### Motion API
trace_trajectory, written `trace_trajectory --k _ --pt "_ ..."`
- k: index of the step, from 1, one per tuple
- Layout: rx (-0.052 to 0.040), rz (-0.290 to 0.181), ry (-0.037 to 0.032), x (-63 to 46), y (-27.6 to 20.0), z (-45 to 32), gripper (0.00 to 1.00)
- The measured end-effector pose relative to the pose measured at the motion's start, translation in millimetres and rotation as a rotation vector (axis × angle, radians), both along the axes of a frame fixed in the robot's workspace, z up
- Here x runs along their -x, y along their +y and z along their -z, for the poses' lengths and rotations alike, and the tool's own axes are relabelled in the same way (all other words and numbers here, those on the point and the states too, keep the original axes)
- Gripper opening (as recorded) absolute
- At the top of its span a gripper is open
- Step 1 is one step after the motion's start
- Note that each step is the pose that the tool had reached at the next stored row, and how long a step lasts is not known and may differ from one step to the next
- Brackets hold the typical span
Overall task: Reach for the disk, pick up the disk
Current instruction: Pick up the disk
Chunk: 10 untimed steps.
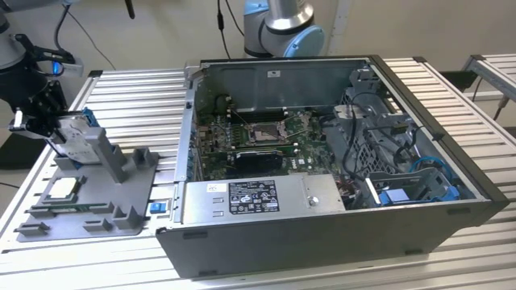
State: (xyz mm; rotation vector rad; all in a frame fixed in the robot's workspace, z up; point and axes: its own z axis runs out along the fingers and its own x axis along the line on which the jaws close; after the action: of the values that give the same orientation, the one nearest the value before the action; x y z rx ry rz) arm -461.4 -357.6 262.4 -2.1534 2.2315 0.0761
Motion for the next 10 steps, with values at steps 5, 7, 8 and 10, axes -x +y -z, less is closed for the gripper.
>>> trace_trajectory --k 5,7,8,10 --pt "0.0020 0.000 0.0002 0.0 -0.1 -0.1 0.00" --pt "-0.0008 0.000 0.0001 0.0 0.1 -0.1 0.00" --pt "-0.0003 0.000 0.0000 0.0 0.0 -0.1 0.00" --pt "0.0026 0.000 -0.0002 0.0 0.0 0.0 0.00"
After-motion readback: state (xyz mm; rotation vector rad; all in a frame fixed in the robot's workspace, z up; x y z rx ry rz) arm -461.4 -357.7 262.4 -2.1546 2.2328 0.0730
